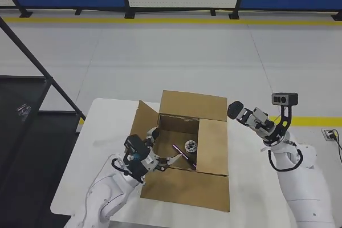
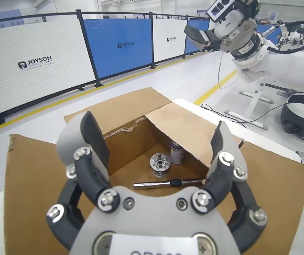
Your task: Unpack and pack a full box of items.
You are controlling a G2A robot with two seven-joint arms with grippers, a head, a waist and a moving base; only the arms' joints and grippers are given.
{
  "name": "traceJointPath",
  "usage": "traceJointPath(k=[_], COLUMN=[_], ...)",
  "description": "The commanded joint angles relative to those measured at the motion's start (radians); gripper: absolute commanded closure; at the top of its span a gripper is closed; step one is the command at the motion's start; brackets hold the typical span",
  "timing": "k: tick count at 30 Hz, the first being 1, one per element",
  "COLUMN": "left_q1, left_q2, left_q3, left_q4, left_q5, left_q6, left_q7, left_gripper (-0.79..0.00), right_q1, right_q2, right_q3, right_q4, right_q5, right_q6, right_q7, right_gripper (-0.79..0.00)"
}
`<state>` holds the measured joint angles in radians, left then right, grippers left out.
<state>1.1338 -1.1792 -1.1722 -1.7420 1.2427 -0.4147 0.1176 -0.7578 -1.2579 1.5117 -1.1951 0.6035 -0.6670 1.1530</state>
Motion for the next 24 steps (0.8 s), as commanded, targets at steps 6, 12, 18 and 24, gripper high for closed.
traceJointPath(k=[6,12,18,24], left_q1=[0.0,-0.021,-0.143,-0.276], left_q2=[0.0,-0.014,-0.047,-0.084], left_q3=[0.0,0.032,0.128,0.212], left_q4=[0.0,0.019,0.112,0.253], left_q5=[0.0,-0.173,-0.436,-0.701], left_q6=[0.0,0.025,0.063,0.11], left_q7=[-0.001,-0.113,-0.353,-0.574], left_gripper=[-0.785,-0.785,-0.785,-0.785], right_q1=[0.0,-0.017,-0.057,-0.123], right_q2=[0.0,0.005,0.035,0.071], right_q3=[0.0,-0.006,0.061,0.155], right_q4=[0.0,-0.052,-0.105,-0.149], right_q5=[0.0,-0.033,-0.069,-0.093], right_q6=[0.0,0.017,0.048,0.069], right_q7=[0.0,-0.006,0.048,0.069], right_gripper=[-0.785,-0.785,-0.785,-0.785])
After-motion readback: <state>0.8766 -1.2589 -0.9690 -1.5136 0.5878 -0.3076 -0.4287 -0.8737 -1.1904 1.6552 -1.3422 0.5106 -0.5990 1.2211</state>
